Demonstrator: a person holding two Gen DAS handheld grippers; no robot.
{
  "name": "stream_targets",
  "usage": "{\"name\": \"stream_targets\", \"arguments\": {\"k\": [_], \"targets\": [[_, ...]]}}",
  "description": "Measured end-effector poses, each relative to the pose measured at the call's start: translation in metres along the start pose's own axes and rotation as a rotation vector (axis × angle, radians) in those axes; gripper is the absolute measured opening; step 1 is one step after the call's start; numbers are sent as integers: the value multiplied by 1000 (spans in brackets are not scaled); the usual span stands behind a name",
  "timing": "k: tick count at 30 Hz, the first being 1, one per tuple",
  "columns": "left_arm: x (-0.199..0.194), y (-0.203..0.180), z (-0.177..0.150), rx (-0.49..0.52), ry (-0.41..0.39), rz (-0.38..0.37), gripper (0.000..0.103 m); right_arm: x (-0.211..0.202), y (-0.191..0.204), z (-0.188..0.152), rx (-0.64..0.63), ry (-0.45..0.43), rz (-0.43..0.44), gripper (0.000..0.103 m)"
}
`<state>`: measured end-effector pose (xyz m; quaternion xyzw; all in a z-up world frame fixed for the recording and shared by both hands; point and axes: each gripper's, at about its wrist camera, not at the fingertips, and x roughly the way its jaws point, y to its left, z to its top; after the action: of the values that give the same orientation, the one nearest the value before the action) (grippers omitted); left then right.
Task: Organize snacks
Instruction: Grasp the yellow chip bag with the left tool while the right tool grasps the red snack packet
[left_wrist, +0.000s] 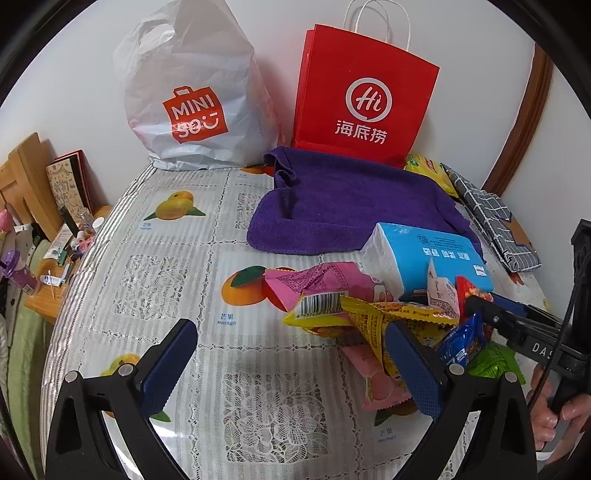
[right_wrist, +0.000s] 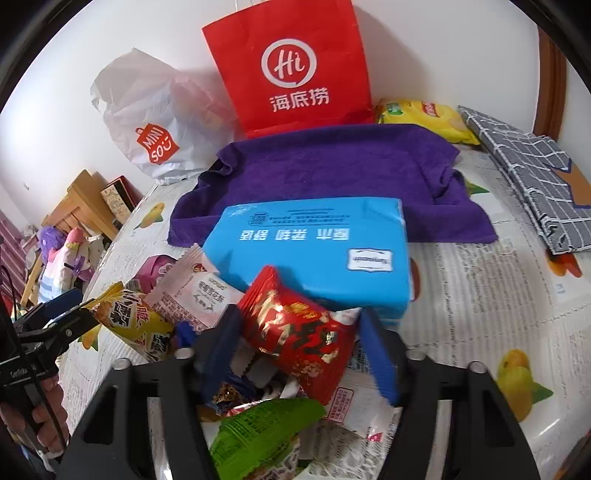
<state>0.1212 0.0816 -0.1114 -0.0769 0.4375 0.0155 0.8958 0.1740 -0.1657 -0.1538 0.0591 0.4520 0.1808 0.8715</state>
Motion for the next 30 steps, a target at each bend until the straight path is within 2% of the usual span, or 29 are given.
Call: {"name": "stream_targets", "arguments": {"k": [1,7,12,18,22,24,25,26,30], "targets": [[-1,-1,0,2,-1,-8,102,-2,-3,-1,5,1,7,50],[-2,-10,-2,26,0,-61,102,-11,-15,-10,-1,7,-6,43],[4,-28,-4,53,19,-115,102,-17,-38,-17,33,19,-34,43],[13,-44,-4,73,31,-143,101,-30,-56,-25,44,8,-54,49],[23,-51,-3,72,66,-155,83,-39,-62,-29,44,-8,-51,53],[27,-51,-5,72,89,-137,74,-40,-63,-30,41,-10,-52,56],[30,-49,-6,70,99,-136,62,-40,-64,-31,42,-11,-53,58],[32,-47,-8,59,111,-141,56,-39,-64,-32,43,-12,-48,59],[31,-37,-9,22,108,-175,50,-31,-62,-35,35,2,-36,61]]}}
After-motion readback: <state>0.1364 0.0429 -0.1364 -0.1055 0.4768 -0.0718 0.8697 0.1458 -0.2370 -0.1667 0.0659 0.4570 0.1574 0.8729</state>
